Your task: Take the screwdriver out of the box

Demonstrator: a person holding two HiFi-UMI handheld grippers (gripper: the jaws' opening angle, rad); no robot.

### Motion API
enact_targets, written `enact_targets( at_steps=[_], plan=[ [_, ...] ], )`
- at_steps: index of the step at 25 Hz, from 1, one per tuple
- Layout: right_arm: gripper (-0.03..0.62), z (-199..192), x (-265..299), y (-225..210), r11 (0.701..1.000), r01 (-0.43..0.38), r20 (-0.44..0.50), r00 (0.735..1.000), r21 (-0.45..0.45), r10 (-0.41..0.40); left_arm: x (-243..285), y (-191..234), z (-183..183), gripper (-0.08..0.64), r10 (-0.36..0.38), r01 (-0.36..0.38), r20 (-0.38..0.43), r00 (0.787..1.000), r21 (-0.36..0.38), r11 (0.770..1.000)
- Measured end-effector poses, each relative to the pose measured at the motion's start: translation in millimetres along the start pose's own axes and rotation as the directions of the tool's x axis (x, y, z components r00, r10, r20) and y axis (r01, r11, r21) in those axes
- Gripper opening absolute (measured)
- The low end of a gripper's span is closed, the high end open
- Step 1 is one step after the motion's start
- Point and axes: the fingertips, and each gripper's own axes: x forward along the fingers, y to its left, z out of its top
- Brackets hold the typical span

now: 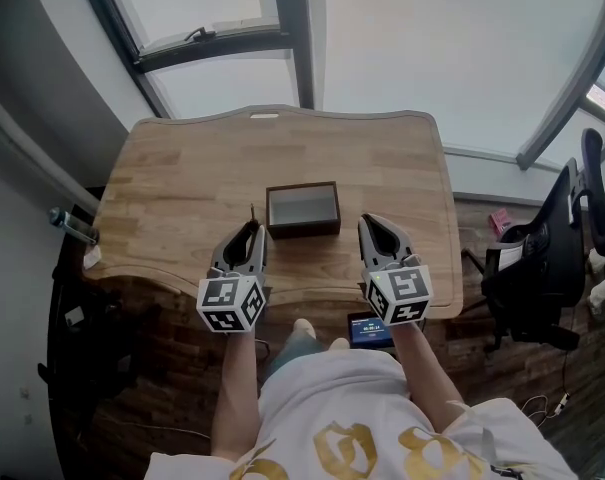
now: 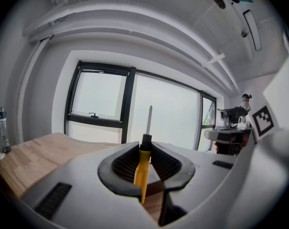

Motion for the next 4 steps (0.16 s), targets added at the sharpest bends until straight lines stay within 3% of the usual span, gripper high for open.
enact_targets(
  at_steps=[4],
  plan=[
    [0.031, -6.0, -2.9, -3.1, 1.000, -0.001, -0.019, 1.000, -0.004, 0.001, 0.4, -3.7, -5.9, 0.080, 0.003, -0.003, -0.010, 1.000, -0.009, 1.000]
  ],
)
